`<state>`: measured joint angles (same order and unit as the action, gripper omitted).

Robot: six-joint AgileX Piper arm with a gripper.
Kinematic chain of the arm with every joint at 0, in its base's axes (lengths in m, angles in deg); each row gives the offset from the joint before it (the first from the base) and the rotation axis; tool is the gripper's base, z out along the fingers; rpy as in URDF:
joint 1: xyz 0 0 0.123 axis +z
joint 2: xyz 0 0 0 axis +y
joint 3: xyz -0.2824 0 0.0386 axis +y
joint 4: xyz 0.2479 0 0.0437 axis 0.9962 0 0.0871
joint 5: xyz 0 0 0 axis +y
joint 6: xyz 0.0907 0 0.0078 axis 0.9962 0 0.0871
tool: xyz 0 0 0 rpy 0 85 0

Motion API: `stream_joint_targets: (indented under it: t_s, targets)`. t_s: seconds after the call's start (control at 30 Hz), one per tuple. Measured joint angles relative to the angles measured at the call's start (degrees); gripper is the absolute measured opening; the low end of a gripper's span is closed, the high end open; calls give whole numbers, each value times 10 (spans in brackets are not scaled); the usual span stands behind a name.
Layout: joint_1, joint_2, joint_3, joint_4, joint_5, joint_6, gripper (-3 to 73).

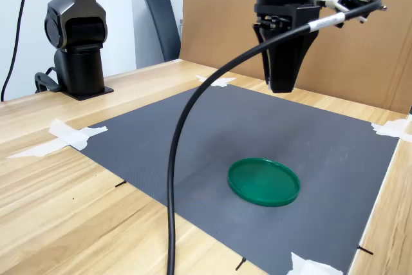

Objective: Grasp a white terminal and put it in the green lid.

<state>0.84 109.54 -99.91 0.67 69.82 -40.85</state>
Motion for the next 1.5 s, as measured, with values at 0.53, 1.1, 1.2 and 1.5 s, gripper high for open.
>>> stream_joint_targets:
  t_s: [0.53,1.1,1.2,1.5]
  targets:
    - [-61,0,1,-2,-41,-19,270]
    - [-34,42,64,-26,-106,-74,270]
    - [-34,43,82,-29,-120,-83,270]
    - [-34,64,97,-30,-133,-91,270]
